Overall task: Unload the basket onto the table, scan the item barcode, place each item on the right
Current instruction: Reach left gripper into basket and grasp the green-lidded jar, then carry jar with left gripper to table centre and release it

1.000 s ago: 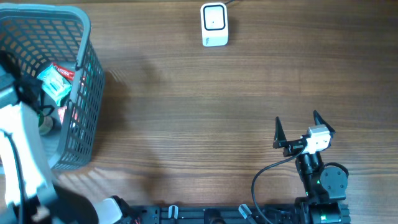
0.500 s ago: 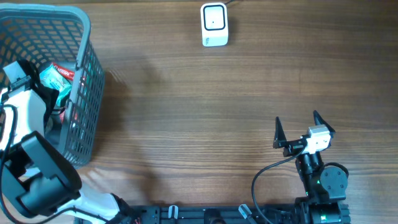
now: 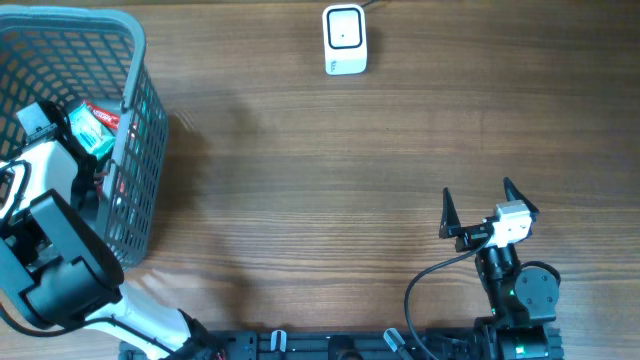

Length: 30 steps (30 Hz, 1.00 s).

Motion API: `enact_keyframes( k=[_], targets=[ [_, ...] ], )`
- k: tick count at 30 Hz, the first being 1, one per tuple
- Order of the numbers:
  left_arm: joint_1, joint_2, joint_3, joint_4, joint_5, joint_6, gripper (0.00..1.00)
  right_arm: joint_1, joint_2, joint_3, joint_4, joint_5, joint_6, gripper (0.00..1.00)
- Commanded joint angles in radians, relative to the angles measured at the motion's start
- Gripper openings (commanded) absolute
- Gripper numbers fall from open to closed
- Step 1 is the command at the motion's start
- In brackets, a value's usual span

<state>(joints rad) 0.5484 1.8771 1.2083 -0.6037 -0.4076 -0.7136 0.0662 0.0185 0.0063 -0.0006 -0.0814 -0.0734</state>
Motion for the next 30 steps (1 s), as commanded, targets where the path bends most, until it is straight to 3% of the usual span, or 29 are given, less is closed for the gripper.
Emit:
enact_keyframes(
  k=[1,10,17,23,30],
  targets=[
    [0.011,-0.039,-0.004,-0.04,-0.012,0.002,0.47,-0.006,-0.001,-0.001,0.003,0.003,-0.005,1.0],
    [0.01,-0.39,0.047,-0.138,0.011,0.002,0.47,-0.006,-0.001,-0.001,0.003,0.003,-0.005,1.0],
    [-0.084,-0.818,0.047,-0.104,0.246,0.002,0.49,-0.006,-0.001,-0.001,0.003,0.003,-0.005,1.0],
    [-0.341,-1.014,0.047,-0.024,0.34,-0.002,0.51,-0.006,-0.001,-0.001,0.003,0.003,-0.005,1.0],
    [-0.731,-0.89,0.047,-0.129,0.335,0.006,0.52,-0.006,-0.001,-0.001,0.003,0.003,-0.005,1.0]
  ],
)
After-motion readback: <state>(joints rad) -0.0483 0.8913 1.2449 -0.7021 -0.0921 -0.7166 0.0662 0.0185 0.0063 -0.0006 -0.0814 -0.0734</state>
